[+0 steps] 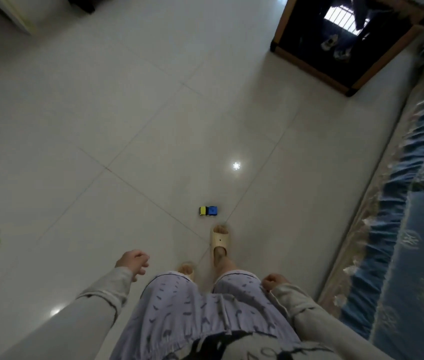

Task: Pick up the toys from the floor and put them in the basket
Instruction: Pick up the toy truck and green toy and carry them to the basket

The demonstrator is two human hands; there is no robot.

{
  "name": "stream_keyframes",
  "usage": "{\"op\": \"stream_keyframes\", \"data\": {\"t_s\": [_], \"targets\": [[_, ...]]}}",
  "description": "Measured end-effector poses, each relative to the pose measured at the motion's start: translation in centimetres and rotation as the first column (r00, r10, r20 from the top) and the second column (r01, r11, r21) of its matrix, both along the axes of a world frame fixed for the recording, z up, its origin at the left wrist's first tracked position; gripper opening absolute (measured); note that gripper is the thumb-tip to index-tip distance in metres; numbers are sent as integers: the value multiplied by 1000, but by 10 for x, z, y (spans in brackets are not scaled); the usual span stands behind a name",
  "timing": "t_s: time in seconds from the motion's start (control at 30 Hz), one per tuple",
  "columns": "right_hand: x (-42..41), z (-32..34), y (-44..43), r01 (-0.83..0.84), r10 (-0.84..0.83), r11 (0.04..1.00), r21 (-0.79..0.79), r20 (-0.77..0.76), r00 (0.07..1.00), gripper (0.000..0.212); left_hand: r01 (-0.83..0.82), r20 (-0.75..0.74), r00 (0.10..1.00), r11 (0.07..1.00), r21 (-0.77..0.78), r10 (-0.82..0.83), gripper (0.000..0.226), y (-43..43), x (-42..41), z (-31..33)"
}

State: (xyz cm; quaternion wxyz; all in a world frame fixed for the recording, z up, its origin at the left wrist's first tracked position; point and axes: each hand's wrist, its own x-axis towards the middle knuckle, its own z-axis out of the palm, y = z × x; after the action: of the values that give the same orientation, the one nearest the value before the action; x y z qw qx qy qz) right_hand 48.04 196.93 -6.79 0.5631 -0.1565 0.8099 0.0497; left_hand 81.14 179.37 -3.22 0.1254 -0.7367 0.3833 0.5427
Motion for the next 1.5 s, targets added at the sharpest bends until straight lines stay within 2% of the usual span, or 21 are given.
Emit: {"op": "stream_keyframes", "data": {"t_s": [0.03, 0.13, 0.23, 0.33, 0.43, 0.57, 0.67, 0.8, 0.9, 1.03, 1.13, 1.33, 1.47, 1.5], "targets": [[-13, -1, -15, -23, 23, 1000, 0, -2, 1000, 16, -61, 15, 998, 998, 21, 60, 10, 5, 1, -1], [-52, -2, -59, -73, 73, 997, -33, -5, 997, 19, -150, 72, 987, 984, 94, 144, 9, 19, -6, -8], [-80, 0, -99, -116, 118, 991, -63, 22, 993, 28, -146, 77, 988, 982, 120, 137, 12, 20, -23, -18], [-95, -1, -134, -150, 152, 986, -68, 16, 988, 15, -176, 29, 984, 979, 104, 174, 13, 7, -45, -23], [-103, -13, -164, -188, 190, 978, -85, 14, 982, 27, -153, -1, 988, 984, 93, 153, 15, -8, -63, -30], [-105, -51, -206, -145, 146, 985, -94, 9, 989, 29, -160, -29, 986, 978, 132, 166, 9, -32, -82, -60], [-93, -93, -231, -137, 139, 989, -63, 32, 990, 27, -180, -30, 982, 975, 134, 185, 10, -56, -93, -95], [-67, -173, -263, -115, 117, 993, -25, 123, 985, 13, -198, -51, 978, 974, 109, 204, 22, -84, -100, -177], [-49, -252, -282, -167, 170, 985, -31, 110, 979, 22, -169, -95, 979, 977, 127, 182, 13, -103, -110, -247], [-21, -357, -297, -238, 238, 971, -18, 61, 969, 24, -172, -133, 972, 974, 146, 192, 16, -123, -110, -342], [-4, -432, -303, -413, 413, 911, -10, 8, 911, 36, -225, -107, 966, 967, 117, 237, 13, -132, -104, -414], [13, -555, -292, -563, 553, 825, -57, -132, 823, 76, -186, -54, 979, 968, 166, 198, 17, -132, -100, -518], [15, -590, -284, -797, 754, 603, -39, -299, 585, 55, -219, -20, 974, 955, 198, 227, 18, -129, -95, -542], [15, -590, -284, -816, 773, 577, -40, -294, 562, 52, -224, -16, 973, 953, 205, 232, 19, -127, -95, -540]]}}
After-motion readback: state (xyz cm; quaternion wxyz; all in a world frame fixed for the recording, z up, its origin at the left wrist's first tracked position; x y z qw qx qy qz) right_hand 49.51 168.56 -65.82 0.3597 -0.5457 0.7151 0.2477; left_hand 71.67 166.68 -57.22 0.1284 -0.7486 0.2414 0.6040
